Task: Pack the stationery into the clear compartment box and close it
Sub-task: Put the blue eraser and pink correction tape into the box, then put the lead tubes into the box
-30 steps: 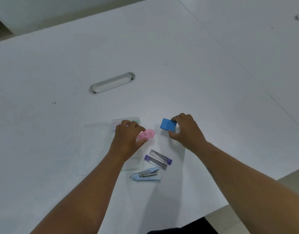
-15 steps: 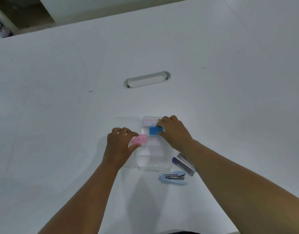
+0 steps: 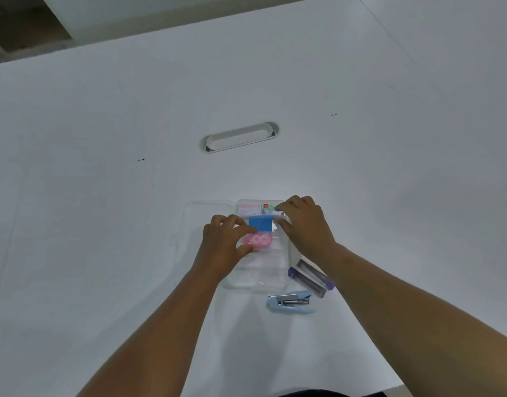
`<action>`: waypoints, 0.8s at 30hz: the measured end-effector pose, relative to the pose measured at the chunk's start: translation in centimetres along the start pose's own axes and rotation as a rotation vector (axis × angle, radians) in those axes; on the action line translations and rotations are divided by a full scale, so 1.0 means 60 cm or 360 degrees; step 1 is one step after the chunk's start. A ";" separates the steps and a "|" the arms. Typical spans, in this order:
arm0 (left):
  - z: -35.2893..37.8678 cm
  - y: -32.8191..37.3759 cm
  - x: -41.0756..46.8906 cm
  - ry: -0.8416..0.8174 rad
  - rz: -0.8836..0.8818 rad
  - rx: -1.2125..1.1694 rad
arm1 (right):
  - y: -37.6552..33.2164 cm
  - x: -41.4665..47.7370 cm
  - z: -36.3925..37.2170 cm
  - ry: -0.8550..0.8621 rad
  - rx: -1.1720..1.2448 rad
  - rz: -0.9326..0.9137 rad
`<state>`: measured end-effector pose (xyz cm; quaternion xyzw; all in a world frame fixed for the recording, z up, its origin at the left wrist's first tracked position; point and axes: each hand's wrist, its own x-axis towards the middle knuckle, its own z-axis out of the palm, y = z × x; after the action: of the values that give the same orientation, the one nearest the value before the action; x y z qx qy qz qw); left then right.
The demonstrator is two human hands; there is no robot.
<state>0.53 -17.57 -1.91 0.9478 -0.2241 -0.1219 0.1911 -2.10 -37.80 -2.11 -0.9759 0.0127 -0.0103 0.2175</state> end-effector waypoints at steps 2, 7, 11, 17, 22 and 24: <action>0.000 0.003 0.001 -0.0021 0.0014 0.0014 | 0.013 -0.009 -0.007 0.0001 -0.0012 0.0059; -0.006 0.000 0.002 -0.0032 0.0044 0.0099 | 0.040 -0.041 -0.017 -0.0011 0.0039 0.0230; -0.002 0.002 -0.010 -0.0008 0.0087 0.0150 | 0.051 -0.089 -0.015 -0.0039 0.0090 0.0313; 0.015 0.035 -0.030 0.0035 0.0162 0.0164 | 0.067 -0.167 -0.005 -0.0204 0.0238 0.0434; 0.034 0.069 -0.040 0.0069 0.0279 0.0119 | 0.073 -0.203 -0.004 -0.0231 0.0415 0.0486; 0.043 0.085 -0.041 0.0018 0.0352 0.0140 | 0.080 -0.217 -0.004 -0.0192 0.0426 0.0505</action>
<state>-4.33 -21.41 -1.75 0.9255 -0.3314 -0.0846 0.1628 -15.24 -41.86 -4.10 -0.9230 0.1515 0.0809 0.3444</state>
